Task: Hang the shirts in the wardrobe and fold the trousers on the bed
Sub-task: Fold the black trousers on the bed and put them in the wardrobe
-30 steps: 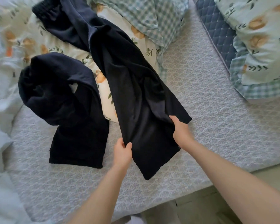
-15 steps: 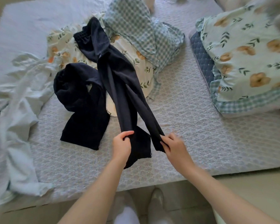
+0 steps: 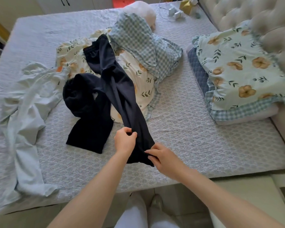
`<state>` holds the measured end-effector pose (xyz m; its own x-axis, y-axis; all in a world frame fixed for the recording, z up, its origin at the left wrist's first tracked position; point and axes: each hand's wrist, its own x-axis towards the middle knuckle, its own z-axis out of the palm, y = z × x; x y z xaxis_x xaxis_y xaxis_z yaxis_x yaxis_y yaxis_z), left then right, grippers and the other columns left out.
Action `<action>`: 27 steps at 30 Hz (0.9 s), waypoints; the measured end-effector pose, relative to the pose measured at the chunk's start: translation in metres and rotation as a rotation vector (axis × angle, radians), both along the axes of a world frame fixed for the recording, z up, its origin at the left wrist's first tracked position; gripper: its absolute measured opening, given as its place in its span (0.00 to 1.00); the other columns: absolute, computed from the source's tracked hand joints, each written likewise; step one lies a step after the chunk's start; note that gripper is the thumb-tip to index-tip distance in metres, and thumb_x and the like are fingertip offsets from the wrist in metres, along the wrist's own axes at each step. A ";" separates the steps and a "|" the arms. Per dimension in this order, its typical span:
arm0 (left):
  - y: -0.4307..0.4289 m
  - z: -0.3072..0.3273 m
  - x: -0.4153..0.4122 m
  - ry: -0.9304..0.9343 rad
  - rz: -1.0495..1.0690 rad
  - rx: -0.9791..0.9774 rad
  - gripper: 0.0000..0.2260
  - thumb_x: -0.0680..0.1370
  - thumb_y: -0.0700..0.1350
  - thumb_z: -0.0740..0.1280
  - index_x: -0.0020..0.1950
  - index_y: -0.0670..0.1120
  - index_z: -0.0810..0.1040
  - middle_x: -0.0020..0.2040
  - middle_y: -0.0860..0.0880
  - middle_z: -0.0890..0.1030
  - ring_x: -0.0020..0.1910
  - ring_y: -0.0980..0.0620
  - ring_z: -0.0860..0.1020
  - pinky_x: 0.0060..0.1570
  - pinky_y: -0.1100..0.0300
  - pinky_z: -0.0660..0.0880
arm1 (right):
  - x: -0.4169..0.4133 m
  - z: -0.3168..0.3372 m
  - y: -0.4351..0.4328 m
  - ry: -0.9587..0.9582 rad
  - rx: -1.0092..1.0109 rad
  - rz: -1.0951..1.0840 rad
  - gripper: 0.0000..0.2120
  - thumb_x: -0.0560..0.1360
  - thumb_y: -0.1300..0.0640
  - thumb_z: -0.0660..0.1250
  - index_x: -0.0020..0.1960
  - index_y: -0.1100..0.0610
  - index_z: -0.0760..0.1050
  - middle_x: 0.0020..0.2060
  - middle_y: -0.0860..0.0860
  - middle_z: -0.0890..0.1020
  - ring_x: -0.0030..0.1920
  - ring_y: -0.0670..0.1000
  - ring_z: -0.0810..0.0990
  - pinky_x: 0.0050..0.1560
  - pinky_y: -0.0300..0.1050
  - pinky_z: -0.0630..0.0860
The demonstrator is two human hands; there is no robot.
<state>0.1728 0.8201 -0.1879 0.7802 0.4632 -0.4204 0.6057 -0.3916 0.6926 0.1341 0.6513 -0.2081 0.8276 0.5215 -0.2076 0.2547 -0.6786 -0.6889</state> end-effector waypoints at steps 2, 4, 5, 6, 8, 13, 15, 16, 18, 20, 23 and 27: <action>0.011 0.003 -0.004 -0.015 -0.055 0.063 0.10 0.77 0.44 0.70 0.57 0.43 0.80 0.49 0.49 0.81 0.51 0.49 0.79 0.49 0.57 0.73 | 0.008 0.009 0.000 0.123 0.001 -0.023 0.11 0.80 0.52 0.61 0.54 0.53 0.81 0.51 0.46 0.76 0.48 0.43 0.76 0.51 0.38 0.71; 0.022 0.004 -0.010 -0.025 -0.108 0.132 0.08 0.77 0.45 0.69 0.55 0.45 0.79 0.45 0.50 0.80 0.48 0.48 0.80 0.45 0.58 0.74 | 0.021 0.016 0.006 0.192 0.010 -0.109 0.11 0.80 0.53 0.61 0.49 0.55 0.82 0.49 0.48 0.78 0.48 0.44 0.76 0.51 0.38 0.70; 0.027 0.004 -0.014 -0.039 -0.132 0.164 0.07 0.77 0.45 0.69 0.54 0.46 0.79 0.42 0.51 0.79 0.46 0.47 0.80 0.43 0.57 0.74 | 0.029 0.019 0.011 0.205 0.012 -0.158 0.12 0.81 0.54 0.60 0.50 0.56 0.81 0.48 0.49 0.79 0.48 0.46 0.77 0.51 0.39 0.71; 0.030 0.005 -0.019 -0.057 -0.156 0.196 0.06 0.77 0.45 0.69 0.53 0.46 0.79 0.39 0.52 0.78 0.44 0.47 0.80 0.42 0.57 0.75 | 0.038 0.022 0.019 0.211 0.013 -0.201 0.12 0.81 0.54 0.60 0.52 0.56 0.80 0.48 0.49 0.81 0.48 0.47 0.77 0.50 0.41 0.72; 0.035 0.007 -0.031 -0.102 -0.222 0.251 0.06 0.78 0.44 0.69 0.53 0.46 0.79 0.37 0.52 0.78 0.40 0.49 0.79 0.42 0.55 0.76 | 0.056 0.028 0.037 0.246 0.018 -0.274 0.13 0.82 0.52 0.59 0.58 0.57 0.78 0.51 0.50 0.81 0.51 0.48 0.78 0.51 0.42 0.72; 0.044 0.006 -0.065 -0.247 -0.418 0.341 0.06 0.78 0.43 0.68 0.54 0.44 0.81 0.44 0.49 0.84 0.43 0.48 0.81 0.45 0.53 0.77 | 0.096 0.041 0.089 0.363 0.050 -0.380 0.21 0.79 0.46 0.60 0.65 0.60 0.72 0.57 0.54 0.79 0.57 0.55 0.79 0.58 0.54 0.76; 0.047 0.007 -0.077 -0.320 -0.482 0.369 0.06 0.77 0.41 0.69 0.53 0.44 0.82 0.46 0.49 0.85 0.44 0.49 0.82 0.44 0.57 0.76 | 0.102 0.044 0.108 0.433 0.053 -0.408 0.26 0.78 0.44 0.62 0.66 0.63 0.69 0.59 0.60 0.77 0.57 0.60 0.79 0.58 0.60 0.76; 0.049 0.008 -0.081 -0.360 -0.523 0.381 0.06 0.75 0.40 0.71 0.51 0.43 0.83 0.45 0.49 0.85 0.42 0.49 0.82 0.42 0.60 0.75 | 0.102 0.044 0.116 0.470 0.037 -0.396 0.27 0.77 0.43 0.64 0.66 0.64 0.69 0.58 0.60 0.78 0.57 0.60 0.79 0.57 0.61 0.77; 0.054 0.010 -0.086 -0.426 -0.620 0.407 0.05 0.71 0.38 0.74 0.46 0.44 0.84 0.40 0.51 0.85 0.36 0.50 0.82 0.37 0.62 0.73 | 0.099 0.040 0.129 0.535 -0.012 -0.353 0.28 0.75 0.42 0.67 0.63 0.63 0.70 0.54 0.59 0.80 0.55 0.60 0.80 0.53 0.59 0.80; 0.059 0.009 -0.086 -0.471 -0.724 0.433 0.04 0.70 0.39 0.75 0.43 0.46 0.84 0.36 0.52 0.84 0.33 0.50 0.81 0.33 0.62 0.73 | 0.095 0.033 0.137 0.535 -0.067 -0.349 0.27 0.74 0.47 0.70 0.63 0.64 0.68 0.52 0.56 0.77 0.53 0.58 0.79 0.48 0.52 0.80; 0.064 0.011 -0.087 -0.416 -0.827 0.365 0.03 0.74 0.43 0.72 0.47 0.47 0.85 0.41 0.53 0.85 0.39 0.51 0.82 0.39 0.60 0.74 | 0.094 0.026 0.141 0.478 -0.042 -0.389 0.14 0.74 0.65 0.64 0.60 0.64 0.71 0.53 0.57 0.78 0.54 0.58 0.78 0.47 0.47 0.77; 0.074 0.015 -0.081 -0.143 -0.673 0.039 0.08 0.76 0.49 0.72 0.48 0.46 0.85 0.34 0.58 0.80 0.33 0.62 0.74 0.39 0.67 0.69 | 0.093 0.031 0.130 0.463 0.136 -0.374 0.20 0.75 0.71 0.59 0.61 0.56 0.77 0.51 0.53 0.83 0.54 0.54 0.81 0.52 0.49 0.79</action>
<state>0.0918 0.8942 -0.1726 0.9499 -0.1285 -0.2849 0.1259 -0.6769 0.7252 0.2268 0.7809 -0.1766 0.7995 0.2597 -0.5417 -0.3306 -0.5628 -0.7576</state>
